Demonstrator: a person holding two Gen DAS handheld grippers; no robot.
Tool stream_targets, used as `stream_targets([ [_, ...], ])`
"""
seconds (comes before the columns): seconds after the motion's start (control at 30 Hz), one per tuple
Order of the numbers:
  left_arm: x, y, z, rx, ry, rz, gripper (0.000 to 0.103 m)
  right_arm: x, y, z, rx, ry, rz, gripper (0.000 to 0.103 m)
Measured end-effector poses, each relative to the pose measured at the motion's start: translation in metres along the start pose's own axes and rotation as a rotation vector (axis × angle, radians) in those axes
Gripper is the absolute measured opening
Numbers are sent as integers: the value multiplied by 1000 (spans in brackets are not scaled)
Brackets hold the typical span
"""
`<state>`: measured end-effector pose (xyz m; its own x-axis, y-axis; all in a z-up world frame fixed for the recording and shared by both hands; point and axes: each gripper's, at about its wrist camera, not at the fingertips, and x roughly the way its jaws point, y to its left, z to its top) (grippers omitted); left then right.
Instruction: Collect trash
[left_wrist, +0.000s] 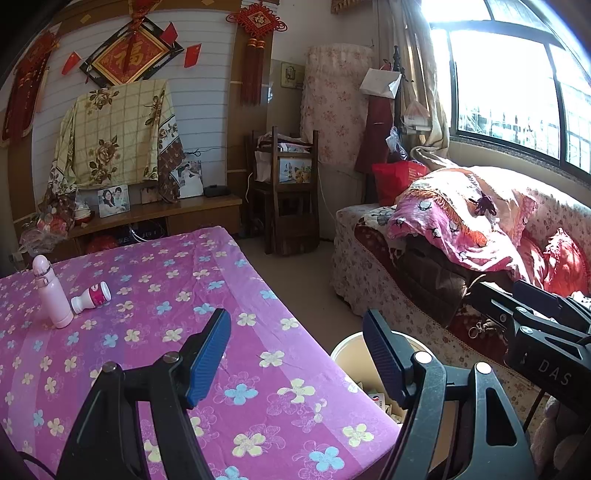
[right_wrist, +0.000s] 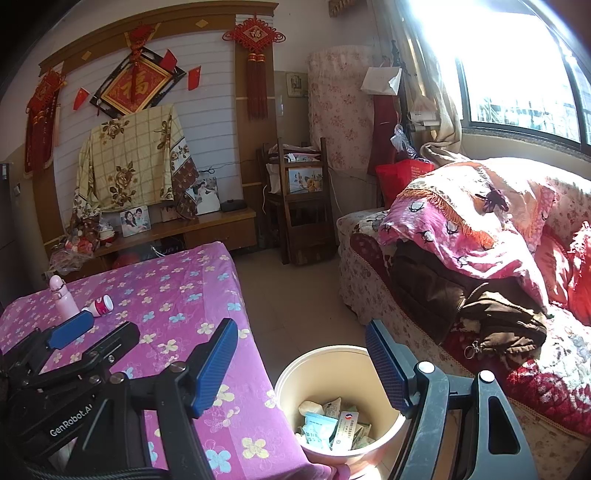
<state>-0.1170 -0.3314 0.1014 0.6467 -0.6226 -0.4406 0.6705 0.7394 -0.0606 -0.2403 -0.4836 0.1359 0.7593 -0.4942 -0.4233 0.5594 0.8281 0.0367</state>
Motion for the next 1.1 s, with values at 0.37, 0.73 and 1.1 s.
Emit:
stream_targets([
  [0.37, 3, 5, -1, -6, 10, 6, 74, 3, 0, -4, -2, 6, 4, 75],
  [0.73, 4, 5, 0, -1, 11, 12, 74, 5, 1, -6, 0, 11, 7, 75],
  [1.1, 5, 6, -1, 0, 15, 12, 74, 5, 0, -6, 1, 10, 5, 75],
])
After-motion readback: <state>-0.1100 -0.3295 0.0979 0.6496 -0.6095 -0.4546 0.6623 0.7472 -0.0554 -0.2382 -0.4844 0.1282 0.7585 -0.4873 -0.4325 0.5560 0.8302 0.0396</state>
